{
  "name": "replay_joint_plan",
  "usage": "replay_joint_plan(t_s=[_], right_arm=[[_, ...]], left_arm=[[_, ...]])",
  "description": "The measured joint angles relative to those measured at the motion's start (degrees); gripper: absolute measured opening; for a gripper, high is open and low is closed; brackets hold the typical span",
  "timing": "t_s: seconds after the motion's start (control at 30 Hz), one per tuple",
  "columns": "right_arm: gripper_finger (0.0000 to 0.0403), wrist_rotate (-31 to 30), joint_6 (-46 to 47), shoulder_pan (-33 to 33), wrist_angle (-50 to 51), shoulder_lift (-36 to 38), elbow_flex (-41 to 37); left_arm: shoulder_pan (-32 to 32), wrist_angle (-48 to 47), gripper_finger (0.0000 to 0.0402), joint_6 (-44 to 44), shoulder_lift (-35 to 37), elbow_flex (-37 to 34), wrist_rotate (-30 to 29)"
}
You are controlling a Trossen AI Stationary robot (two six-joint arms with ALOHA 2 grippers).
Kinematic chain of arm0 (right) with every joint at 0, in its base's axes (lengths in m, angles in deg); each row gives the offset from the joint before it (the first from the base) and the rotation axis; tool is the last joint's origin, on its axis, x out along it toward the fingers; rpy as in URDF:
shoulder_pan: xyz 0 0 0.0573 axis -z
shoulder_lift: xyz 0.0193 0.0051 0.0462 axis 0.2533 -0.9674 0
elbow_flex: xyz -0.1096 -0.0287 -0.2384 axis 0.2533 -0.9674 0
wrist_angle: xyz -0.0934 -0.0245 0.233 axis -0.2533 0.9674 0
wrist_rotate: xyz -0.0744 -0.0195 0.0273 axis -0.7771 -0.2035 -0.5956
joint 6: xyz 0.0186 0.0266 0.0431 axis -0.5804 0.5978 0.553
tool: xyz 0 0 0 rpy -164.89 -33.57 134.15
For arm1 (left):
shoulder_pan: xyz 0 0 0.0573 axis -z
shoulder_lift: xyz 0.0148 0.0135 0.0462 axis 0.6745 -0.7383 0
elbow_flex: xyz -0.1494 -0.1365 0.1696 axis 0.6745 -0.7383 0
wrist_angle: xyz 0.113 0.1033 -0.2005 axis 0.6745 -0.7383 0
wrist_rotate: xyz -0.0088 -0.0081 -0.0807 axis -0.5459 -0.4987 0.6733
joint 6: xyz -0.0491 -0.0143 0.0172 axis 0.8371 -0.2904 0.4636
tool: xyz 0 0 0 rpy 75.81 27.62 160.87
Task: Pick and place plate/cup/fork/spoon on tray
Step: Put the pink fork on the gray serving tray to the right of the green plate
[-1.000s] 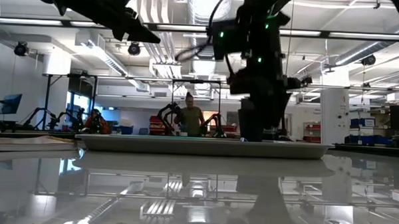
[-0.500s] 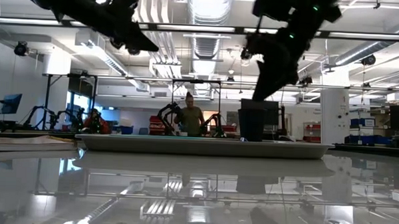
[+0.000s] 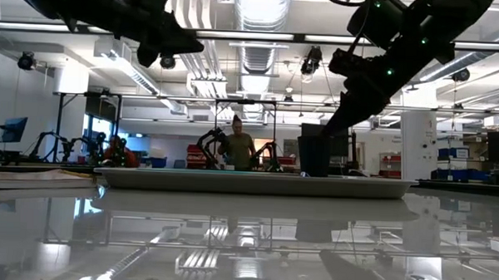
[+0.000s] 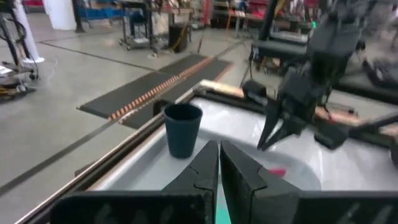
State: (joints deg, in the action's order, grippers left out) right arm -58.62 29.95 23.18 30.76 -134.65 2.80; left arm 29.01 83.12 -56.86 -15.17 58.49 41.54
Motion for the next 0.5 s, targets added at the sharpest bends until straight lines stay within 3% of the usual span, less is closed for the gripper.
replay_joint_plan(t_s=[0.17,0.37,0.5], right_arm=[[0.0012,-0.42,2.99,2.33,-0.01,-0.17,0.22],[0.0012,12.68,4.15,12.22,2.43,-0.18,1.33],[0.0013,15.26,4.49,17.1,3.05,-0.18,0.55]], left_arm=[[2.0,6.44,0.0,0.83,-2.93,0.05,-1.68],[4.39,12.81,0.0,2.68,-9.89,1.01,-1.7],[6.1,13.02,0.0,4.9,-14.8,3.23,-3.61]])
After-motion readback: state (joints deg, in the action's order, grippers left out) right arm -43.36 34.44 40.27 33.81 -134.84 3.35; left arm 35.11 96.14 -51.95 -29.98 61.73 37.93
